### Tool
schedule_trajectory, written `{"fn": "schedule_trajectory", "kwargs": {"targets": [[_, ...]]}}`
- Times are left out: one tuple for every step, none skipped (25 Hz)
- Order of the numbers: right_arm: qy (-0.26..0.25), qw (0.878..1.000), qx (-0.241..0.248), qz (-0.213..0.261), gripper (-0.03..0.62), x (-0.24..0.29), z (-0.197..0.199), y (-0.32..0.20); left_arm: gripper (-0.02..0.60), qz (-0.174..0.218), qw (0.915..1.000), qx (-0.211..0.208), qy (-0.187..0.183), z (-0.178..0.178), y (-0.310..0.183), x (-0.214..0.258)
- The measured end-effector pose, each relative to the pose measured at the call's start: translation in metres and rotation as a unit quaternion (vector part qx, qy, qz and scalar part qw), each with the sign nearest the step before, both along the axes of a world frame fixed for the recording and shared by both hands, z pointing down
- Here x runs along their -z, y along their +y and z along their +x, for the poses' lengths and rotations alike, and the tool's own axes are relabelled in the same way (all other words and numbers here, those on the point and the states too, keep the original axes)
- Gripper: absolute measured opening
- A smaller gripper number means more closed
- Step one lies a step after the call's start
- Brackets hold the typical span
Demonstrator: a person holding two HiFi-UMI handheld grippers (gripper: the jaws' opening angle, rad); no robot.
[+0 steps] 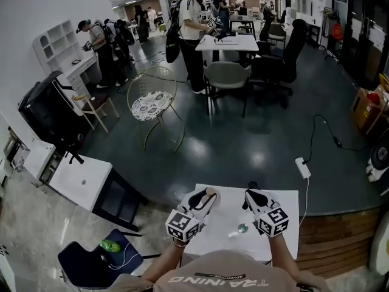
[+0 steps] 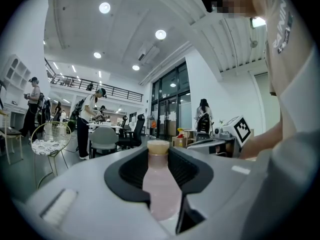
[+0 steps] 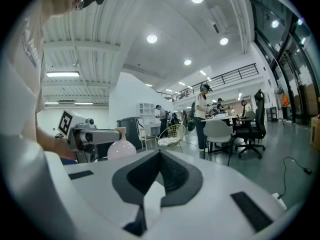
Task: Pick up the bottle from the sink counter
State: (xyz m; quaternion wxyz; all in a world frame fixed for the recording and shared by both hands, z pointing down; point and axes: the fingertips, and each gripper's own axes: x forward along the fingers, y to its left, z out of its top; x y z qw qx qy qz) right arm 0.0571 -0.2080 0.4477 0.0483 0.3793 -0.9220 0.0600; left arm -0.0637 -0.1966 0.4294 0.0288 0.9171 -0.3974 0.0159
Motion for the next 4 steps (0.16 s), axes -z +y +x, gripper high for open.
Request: {"fn": "schedule_trajectory", "kwargs": {"targets": [[0.0,1.0,-0.001,-0.002,0.006,0.0002,0.0012,0.0006,0.129,-0.002,1.0,0.0,0.002,0.0011,0.0016,-0.0008],[0.001,1.0,0.0,-0.003,0.006,0.0007,0.0022,0.0008,0.129,-0.005,1.0,0.0,0.004,0.002,0.0029,-0.0014],[0.002,1.0,0.001,-0.004,0.006,0.0014,0.0029,0.0008,0.129,-0.007,1.0,0.001,0.006,0.0027,0.0039,-0.0018],[0.004,1.0,0.002,-0.004,0.006,0.0022,0.0034,0.0007,0.129,-0.009,0.9999,0.002,0.009,0.0031,0.0048,-0.0022]]}}
